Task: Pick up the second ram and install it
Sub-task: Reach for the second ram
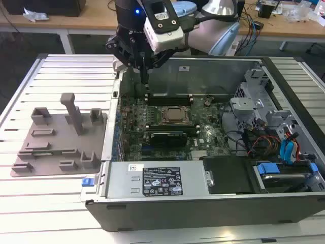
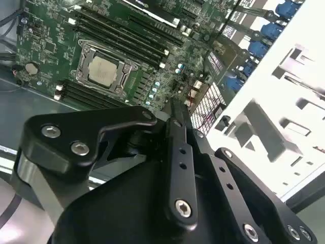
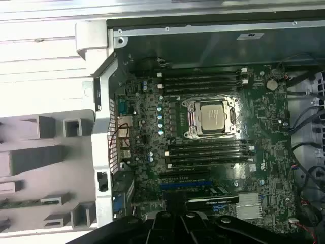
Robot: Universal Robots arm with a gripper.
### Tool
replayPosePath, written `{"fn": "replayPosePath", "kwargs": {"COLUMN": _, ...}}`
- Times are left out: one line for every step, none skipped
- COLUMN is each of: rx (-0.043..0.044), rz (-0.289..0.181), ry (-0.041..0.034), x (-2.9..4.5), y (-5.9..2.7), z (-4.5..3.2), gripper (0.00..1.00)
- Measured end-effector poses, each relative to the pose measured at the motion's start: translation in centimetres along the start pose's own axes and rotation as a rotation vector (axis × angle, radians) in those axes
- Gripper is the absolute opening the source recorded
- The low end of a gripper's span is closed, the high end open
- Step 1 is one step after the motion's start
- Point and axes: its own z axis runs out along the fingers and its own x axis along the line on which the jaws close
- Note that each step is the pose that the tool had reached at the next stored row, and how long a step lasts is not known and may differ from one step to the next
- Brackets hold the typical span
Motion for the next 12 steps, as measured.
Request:
{"fn": "replayPosePath", "kwargs": {"rx": 0.0001, "rz": 0.000, "ry": 0.0000, "x": 0.36, "y": -0.03, "z": -0.01, "gripper": 0.11}}
{"fn": "replayPosePath", "kwargs": {"rx": 0.0001, "rz": 0.000, "ry": 0.0000, "x": 1.11, "y": -0.08, "z": -0.03, "gripper": 0.11}}
{"fn": "replayPosePath", "kwargs": {"rx": 0.0000, "rz": 0.000, "ry": -0.0001, "x": 2.39, "y": -0.18, "z": -0.06, "gripper": 0.11}}
{"fn": "replayPosePath", "kwargs": {"rx": 0.0000, "rz": 0.000, "ry": 0.0000, "x": 3.16, "y": -0.24, "z": -0.08, "gripper": 0.11}}
{"fn": "replayPosePath", "kwargs": {"rx": 0.0000, "rz": 0.000, "ry": 0.0000, "x": 3.84, "y": -0.29, "z": -0.10, "gripper": 0.11}}
{"fn": "replayPosePath", "kwargs": {"rx": 0.0000, "rz": 0.000, "ry": -0.0001, "x": 4.60, "y": -0.34, "z": -0.12, "gripper": 0.11}}
{"fn": "replayPosePath", "kwargs": {"rx": 0.0000, "rz": 0.000, "ry": -0.0001, "x": 5.09, "y": -0.38, "z": -0.12, "gripper": 0.11}}
{"fn": "replayPosePath", "kwargs": {"rx": 0.0000, "rz": 0.000, "ry": -0.0001, "x": 5.56, "y": -0.41, "z": -0.13, "gripper": 0.11}}
{"fn": "replayPosePath", "kwargs": {"rx": 0.0000, "rz": 0.000, "ry": -0.0001, "x": 5.90, "y": -0.44, "z": -0.13, "gripper": 0.11}}
{"fn": "replayPosePath", "kwargs": {"rx": 0.0000, "rz": 0.000, "ry": 0.0000, "x": 6.18, "y": -0.46, "z": -0.12, "gripper": 0.11}}
{"fn": "replayPosePath", "kwargs": {"rx": 0.0000, "rz": 0.000, "ry": -0.0001, "x": 6.76, "y": -0.51, "z": -0.09, "gripper": 0.11}}
{"fn": "replayPosePath", "kwargs": {"rx": 0.0000, "rz": 0.000, "ry": -0.0001, "x": 7.03, "y": -0.53, "z": -0.06, "gripper": 0.11}}
